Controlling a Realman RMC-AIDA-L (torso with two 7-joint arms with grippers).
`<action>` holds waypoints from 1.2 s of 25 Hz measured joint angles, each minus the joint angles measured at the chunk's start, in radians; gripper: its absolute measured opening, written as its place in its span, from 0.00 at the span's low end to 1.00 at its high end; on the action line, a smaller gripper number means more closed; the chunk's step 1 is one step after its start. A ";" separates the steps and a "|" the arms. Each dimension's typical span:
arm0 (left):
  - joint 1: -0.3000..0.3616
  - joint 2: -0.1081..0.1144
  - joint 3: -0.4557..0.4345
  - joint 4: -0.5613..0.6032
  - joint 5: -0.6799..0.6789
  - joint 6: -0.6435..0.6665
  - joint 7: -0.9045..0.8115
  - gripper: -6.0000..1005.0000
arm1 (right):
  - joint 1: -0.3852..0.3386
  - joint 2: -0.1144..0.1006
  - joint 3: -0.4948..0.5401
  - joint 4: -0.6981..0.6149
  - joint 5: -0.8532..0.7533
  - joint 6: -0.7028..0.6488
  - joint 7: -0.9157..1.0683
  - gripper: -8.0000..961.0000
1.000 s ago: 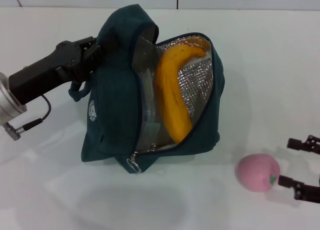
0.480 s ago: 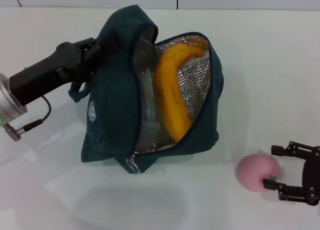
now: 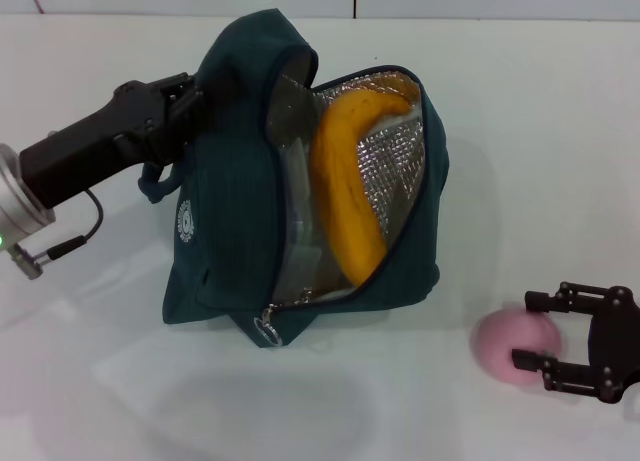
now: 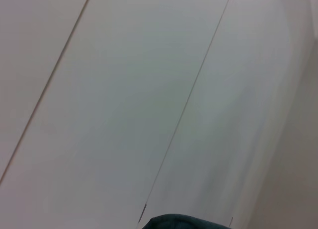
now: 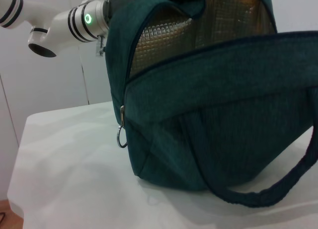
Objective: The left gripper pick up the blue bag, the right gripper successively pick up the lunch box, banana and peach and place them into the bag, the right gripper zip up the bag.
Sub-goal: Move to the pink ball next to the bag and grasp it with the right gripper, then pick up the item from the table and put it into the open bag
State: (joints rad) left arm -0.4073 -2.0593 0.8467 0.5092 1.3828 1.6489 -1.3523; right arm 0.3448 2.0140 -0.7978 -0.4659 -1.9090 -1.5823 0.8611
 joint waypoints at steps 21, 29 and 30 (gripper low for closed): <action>0.000 -0.001 0.000 -0.004 -0.001 0.000 0.015 0.04 | -0.037 -0.008 0.009 -0.003 0.177 -0.031 -0.036 0.21; -0.002 -0.002 0.000 -0.006 -0.001 0.000 0.030 0.04 | 0.025 0.000 0.002 0.069 0.469 -0.196 -0.043 0.20; -0.002 -0.002 0.000 -0.006 -0.001 0.000 0.030 0.04 | 0.050 0.001 -0.001 0.085 0.501 -0.212 -0.027 0.20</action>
State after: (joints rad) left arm -0.4091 -2.0613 0.8467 0.5031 1.3820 1.6490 -1.3226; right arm 0.3948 2.0148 -0.7985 -0.3809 -1.4079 -1.7944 0.8345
